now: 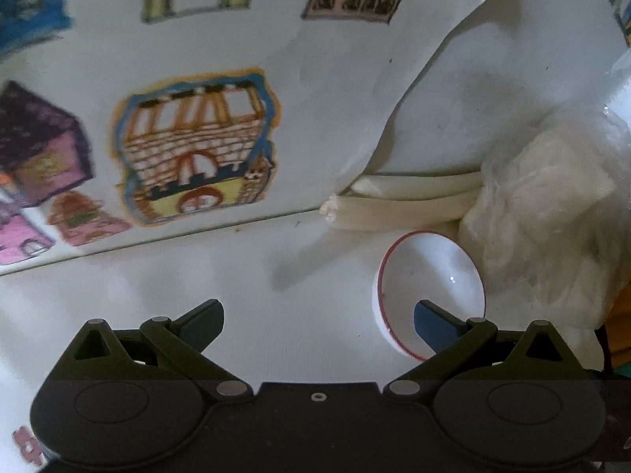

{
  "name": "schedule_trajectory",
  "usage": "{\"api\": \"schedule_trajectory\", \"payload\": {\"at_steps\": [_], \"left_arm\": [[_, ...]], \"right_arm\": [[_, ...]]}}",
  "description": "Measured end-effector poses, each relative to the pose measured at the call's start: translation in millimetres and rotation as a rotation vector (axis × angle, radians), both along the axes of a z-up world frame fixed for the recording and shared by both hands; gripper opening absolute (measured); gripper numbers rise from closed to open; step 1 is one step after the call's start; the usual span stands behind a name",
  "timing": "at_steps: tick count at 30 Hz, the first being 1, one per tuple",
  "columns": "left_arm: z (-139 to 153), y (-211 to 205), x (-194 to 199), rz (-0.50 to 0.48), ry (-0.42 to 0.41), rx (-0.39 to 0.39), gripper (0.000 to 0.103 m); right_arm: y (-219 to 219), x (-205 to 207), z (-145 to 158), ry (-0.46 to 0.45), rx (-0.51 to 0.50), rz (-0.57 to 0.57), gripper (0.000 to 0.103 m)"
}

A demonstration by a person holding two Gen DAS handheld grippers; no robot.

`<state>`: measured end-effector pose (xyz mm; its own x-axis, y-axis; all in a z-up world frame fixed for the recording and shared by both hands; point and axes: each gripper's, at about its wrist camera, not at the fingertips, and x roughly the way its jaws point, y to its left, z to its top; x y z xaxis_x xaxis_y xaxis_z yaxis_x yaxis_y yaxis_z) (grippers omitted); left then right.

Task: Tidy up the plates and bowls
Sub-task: 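Move the left tool to the second white bowl by the bag and grip its rim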

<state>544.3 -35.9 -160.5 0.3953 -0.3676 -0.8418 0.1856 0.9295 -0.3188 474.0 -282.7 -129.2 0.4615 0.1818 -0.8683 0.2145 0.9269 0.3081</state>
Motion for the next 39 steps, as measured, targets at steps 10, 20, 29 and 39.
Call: {"api": "schedule_trajectory", "payload": {"at_steps": [10, 20, 29, 39], "left_arm": [[-15, -14, 9, -0.019, 0.004, 0.001, 0.102], [-10, -25, 18, 0.013, -0.019, 0.03, 0.094], [-8, -31, 16, -0.015, -0.015, -0.034, 0.062], [-11, -46, 14, -0.049, -0.019, -0.116, 0.02]], "right_arm": [[8, 19, -13, -0.028, -0.03, -0.02, 0.097], [12, 29, -22, -0.028, -0.022, -0.014, 0.078], [16, 33, -24, -0.029, -0.004, 0.004, 0.06], [17, 39, -28, -0.033, 0.039, 0.014, 0.039]]}}
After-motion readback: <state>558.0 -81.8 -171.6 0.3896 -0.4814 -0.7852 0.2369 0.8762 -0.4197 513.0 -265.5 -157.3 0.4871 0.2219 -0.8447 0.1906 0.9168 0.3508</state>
